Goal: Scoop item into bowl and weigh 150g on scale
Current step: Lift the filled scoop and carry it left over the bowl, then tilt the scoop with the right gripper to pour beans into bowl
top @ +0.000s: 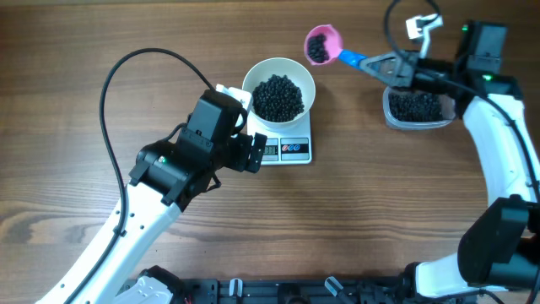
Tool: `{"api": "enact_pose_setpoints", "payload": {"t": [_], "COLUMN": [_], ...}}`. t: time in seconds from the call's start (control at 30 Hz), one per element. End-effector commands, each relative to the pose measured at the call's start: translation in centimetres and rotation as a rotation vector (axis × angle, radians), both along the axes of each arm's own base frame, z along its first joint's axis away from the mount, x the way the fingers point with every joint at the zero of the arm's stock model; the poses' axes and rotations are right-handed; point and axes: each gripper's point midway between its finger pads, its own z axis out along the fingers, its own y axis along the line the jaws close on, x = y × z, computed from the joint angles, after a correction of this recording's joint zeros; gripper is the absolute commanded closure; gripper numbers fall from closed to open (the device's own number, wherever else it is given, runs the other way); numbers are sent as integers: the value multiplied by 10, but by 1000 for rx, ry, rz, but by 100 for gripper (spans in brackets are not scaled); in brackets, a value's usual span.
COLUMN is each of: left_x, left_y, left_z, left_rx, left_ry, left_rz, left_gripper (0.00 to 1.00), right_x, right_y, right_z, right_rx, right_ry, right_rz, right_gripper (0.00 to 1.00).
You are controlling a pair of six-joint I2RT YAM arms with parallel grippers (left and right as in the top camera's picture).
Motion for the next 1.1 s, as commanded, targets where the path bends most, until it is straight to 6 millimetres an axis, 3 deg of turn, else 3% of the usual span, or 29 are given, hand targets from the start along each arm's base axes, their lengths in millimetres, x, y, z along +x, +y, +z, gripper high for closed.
{"api": "enact_pose_setpoints", "payload": {"t": [0.0,0.33,0.63,1.07], "left_x": [0,0,0,0], "left_y": [0,0,0,0], "left_z": [-2,-2,-2,-2], "left_rx": [5,5,5,5], "left_ry": [4,5,5,4], "left_rz": [-13,-13,-13,-13], "left_gripper": [0,0,0,0], "right_x": [8,8,15,4], "right_y": [13,59,67,93], "right_z": [-17,-48,-71,-72], "right_rx": [-117,-518,-902,-988], "right_ry": [-32,-357,-508,-664], "right_rz": [-11,152,192,344], "right_gripper": [96,96,96,96]}}
